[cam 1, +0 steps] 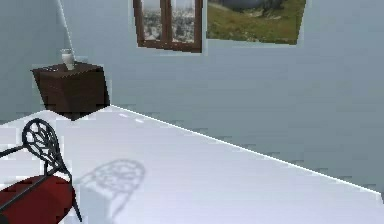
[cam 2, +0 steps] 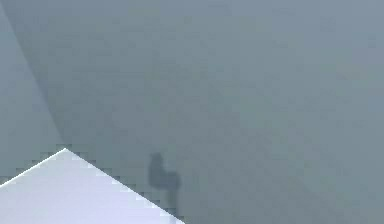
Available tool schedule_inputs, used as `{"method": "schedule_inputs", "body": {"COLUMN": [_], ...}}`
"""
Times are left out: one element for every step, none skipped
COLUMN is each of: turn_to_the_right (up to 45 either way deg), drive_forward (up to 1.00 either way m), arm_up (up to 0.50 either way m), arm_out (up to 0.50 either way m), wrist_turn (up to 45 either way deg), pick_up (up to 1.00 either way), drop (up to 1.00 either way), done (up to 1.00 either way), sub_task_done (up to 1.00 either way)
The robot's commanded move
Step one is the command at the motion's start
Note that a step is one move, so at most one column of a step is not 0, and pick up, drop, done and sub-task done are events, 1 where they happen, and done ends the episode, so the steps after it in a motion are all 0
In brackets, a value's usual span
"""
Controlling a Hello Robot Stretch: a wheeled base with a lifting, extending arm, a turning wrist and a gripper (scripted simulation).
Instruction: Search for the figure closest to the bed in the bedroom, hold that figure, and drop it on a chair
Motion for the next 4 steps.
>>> {"method": "schedule_inputs", "body": {"turn_to_the_right": [-3.0, 0.0, 0.0, -45.0], "drive_forward": [0.0, 1.0, 0.25, 0.0], "arm_up": [0.0, 0.0, 0.0, 0.0], "arm_out": [0.0, 0.0, 0.0, 0.0], "wrist_turn": [0.0, 0.0, 0.0, 0.0], "pick_up": [0.0, 0.0, 0.0, 0.0], "drop": [0.0, 0.0, 0.0, 0.0], "done": [0.0, 0.0, 0.0, 0.0], "sub_task_done": [0.0, 0.0, 0.0, 0.0]}}
